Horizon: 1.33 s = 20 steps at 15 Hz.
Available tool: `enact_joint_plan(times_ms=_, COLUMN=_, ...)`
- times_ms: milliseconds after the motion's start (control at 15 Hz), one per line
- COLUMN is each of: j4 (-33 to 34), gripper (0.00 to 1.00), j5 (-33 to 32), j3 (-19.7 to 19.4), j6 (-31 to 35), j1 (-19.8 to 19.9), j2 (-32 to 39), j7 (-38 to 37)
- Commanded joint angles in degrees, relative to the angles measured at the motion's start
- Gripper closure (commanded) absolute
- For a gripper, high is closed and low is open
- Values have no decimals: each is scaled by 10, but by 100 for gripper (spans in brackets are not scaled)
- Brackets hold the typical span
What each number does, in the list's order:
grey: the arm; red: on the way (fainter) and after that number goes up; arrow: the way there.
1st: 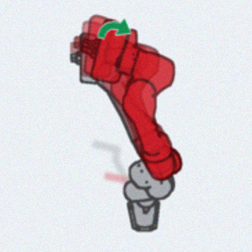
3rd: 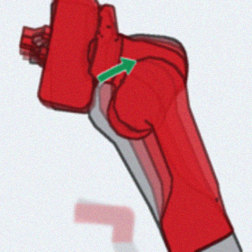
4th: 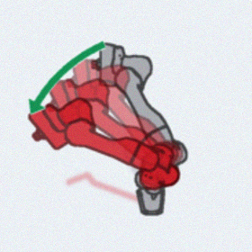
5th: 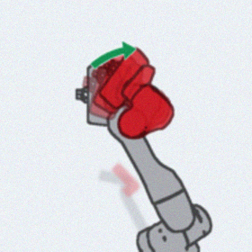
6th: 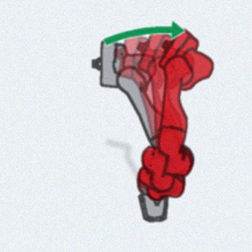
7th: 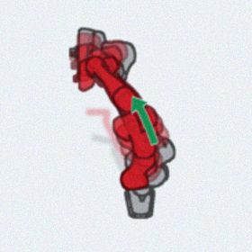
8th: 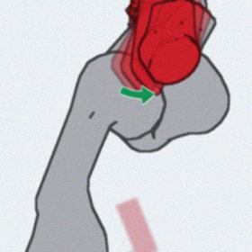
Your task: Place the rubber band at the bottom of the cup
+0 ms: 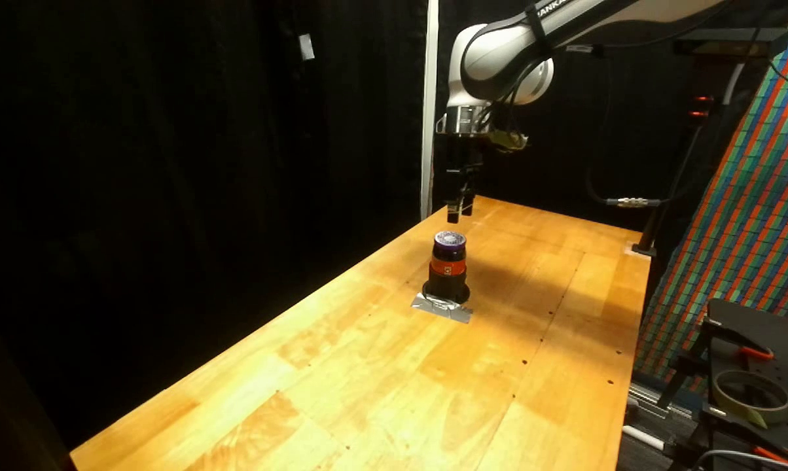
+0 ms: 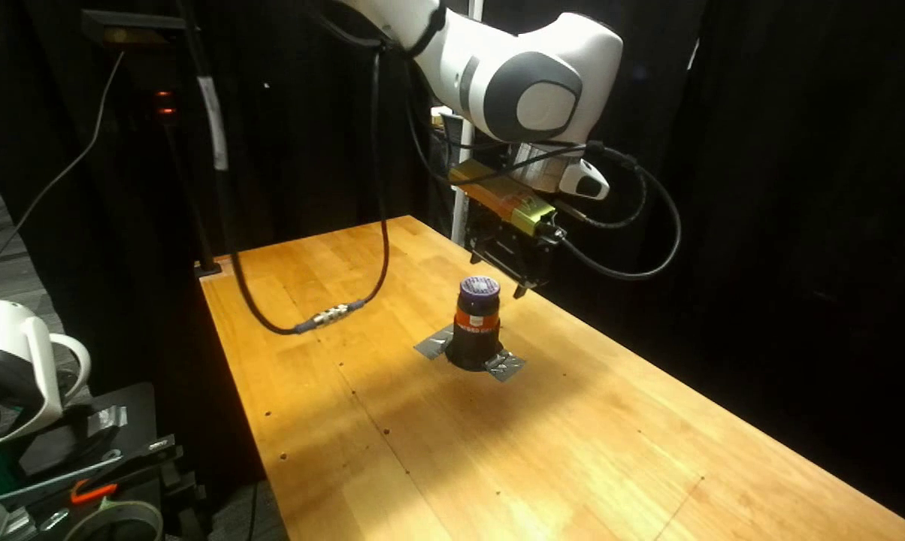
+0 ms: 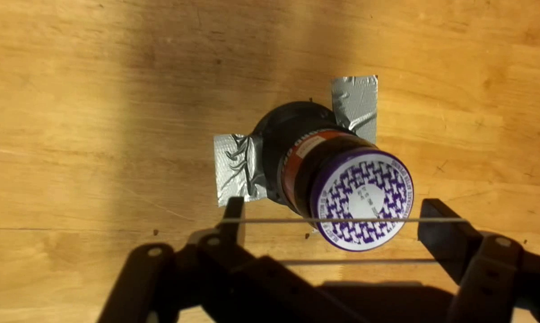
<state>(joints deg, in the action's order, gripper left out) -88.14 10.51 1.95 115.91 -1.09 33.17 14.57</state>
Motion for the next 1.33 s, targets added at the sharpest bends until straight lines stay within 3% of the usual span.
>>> enact_joint_plan(times_ms=0, j4=142, gripper=0, j5=-10, j3=21, j6=-55, j1=2, j2=95, j7=-21)
enact_joint_plan(times_ms=467, j4=224, gripper=0, j5=-50, j3=19, j6=-118, j1=-18, j2=168, j7=-41)
enact_joint_plan(times_ms=733, j4=239, gripper=0, j5=-72, j3=18, j6=-155, j1=-28, j2=182, j7=-46)
enact_joint_plan(times_ms=933, j4=231, gripper=0, j5=-96, j3=15, j6=-186, j1=-36, j2=178, j7=-47)
enact_joint_plan(times_ms=1267, j4=133, gripper=0, j5=-128, j3=11, j6=-168, j1=-37, j2=118, j7=-43)
